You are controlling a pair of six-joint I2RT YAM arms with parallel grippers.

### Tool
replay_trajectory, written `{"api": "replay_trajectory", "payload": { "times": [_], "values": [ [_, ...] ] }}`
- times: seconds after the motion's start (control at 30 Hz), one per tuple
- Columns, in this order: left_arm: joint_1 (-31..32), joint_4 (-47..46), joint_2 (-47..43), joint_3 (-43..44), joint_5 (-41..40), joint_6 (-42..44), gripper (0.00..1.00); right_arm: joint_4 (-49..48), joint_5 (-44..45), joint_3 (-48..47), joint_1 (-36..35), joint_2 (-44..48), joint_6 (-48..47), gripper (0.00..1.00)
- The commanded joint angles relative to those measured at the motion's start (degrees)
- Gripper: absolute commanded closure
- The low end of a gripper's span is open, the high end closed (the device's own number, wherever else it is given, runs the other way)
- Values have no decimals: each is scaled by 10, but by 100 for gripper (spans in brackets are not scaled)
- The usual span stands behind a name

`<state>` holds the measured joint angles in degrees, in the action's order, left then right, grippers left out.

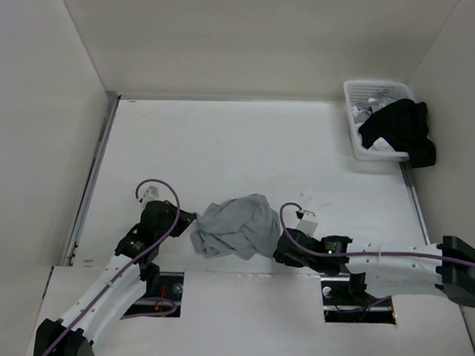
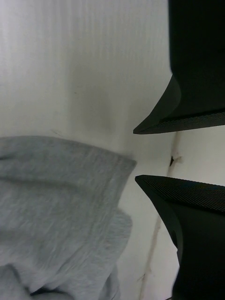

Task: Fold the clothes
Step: Flatten the tank top out

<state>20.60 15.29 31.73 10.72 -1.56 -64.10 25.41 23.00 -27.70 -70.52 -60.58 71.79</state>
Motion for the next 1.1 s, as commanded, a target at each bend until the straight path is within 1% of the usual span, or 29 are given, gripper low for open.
{"api": "replay_trajectory", "payload": {
  "times": [0.0, 0.07, 0.13, 0.23, 0.37, 0.57, 0.63, 0.83, 0.9, 1.07],
  "values": [
    [7, -54, -9, -3, 24, 27, 99, 25, -7, -18, -22, -26, 92, 58],
    [13, -62, -7, -1, 27, 31, 99, 21, -6, -24, -24, -43, 98, 61],
    [20, -69, -3, 1, 27, 34, 99, 13, -8, -34, -26, -63, 96, 62],
    [29, -76, -1, 1, 27, 34, 98, 12, -5, -45, -32, -84, 99, 62],
    [35, -78, -8, -6, 27, 29, 98, 11, 10, -44, -32, -82, 112, 61],
    [35, -79, -9, -3, 25, 27, 98, 33, 11, -63, -28, -111, 85, 65],
    [35, -84, -11, -3, 25, 27, 98, 45, 13, -74, -27, -121, 71, 65],
    [35, -100, -1, -10, 27, 24, 98, 52, 13, -87, -27, -143, 65, 60],
    [36, -105, 3, -11, 27, 24, 98, 52, 14, -93, -27, -153, 65, 61],
    [36, -107, 1, -13, 30, 24, 97, 59, 25, -107, -29, -176, 67, 69]
  ]
}}
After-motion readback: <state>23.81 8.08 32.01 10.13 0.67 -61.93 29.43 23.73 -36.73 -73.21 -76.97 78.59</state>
